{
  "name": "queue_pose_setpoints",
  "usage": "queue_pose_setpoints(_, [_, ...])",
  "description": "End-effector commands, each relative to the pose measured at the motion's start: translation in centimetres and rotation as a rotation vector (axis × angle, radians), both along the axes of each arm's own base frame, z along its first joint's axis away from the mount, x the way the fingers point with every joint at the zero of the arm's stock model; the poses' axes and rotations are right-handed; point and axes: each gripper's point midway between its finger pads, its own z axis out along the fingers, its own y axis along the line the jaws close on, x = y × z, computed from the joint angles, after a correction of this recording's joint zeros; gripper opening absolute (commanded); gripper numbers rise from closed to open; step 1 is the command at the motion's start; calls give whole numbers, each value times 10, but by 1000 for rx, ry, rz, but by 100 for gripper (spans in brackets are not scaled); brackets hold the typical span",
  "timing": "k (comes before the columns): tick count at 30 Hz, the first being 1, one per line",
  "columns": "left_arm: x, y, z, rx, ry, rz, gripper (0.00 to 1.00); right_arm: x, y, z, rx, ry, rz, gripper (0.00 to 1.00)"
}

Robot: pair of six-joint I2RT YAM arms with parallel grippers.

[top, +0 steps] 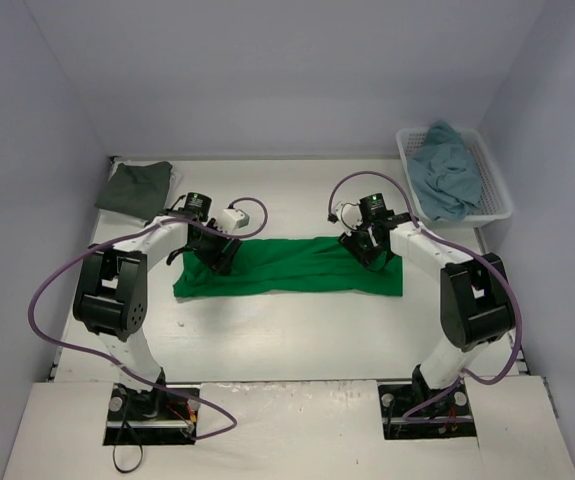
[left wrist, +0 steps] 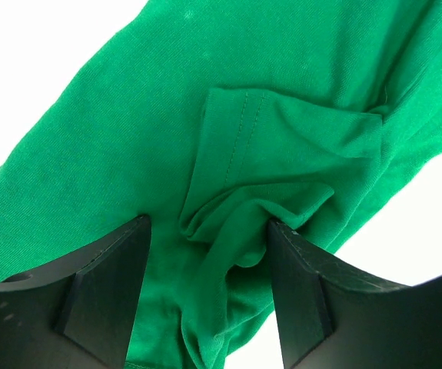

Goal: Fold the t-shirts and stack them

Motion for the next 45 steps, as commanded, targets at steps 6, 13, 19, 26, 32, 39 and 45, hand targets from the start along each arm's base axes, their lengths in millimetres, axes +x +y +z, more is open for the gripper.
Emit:
queue_pose_setpoints(6, [14, 0, 8, -9, -43, 6, 56, 17, 2, 4, 25, -49, 17, 40])
queue_pose_setpoints(13, [15, -1, 9, -13, -49, 3, 56, 20, -1, -6, 25, -34, -4, 40])
queue_pose_setpoints(19, [13, -1, 7, -19, -45, 3, 56, 21, 1, -7, 36, -32, -11, 40])
queue_pose_setpoints(26, [13, 0, 2, -13, -38, 4, 56, 21, 0, -4, 31, -42, -1, 40])
queue_pose_setpoints(32, [14, 1, -6, 4, -14, 1, 56, 28, 3, -4, 37, -48, 18, 39])
queue_pose_setpoints(39, [22, 8, -10, 54, -12, -11, 56, 25, 9, -11, 42, -26, 56, 36])
queue_pose_setpoints(45, [25, 12, -4, 41, -19, -2, 56, 28, 8, -10, 30, -31, 67, 34])
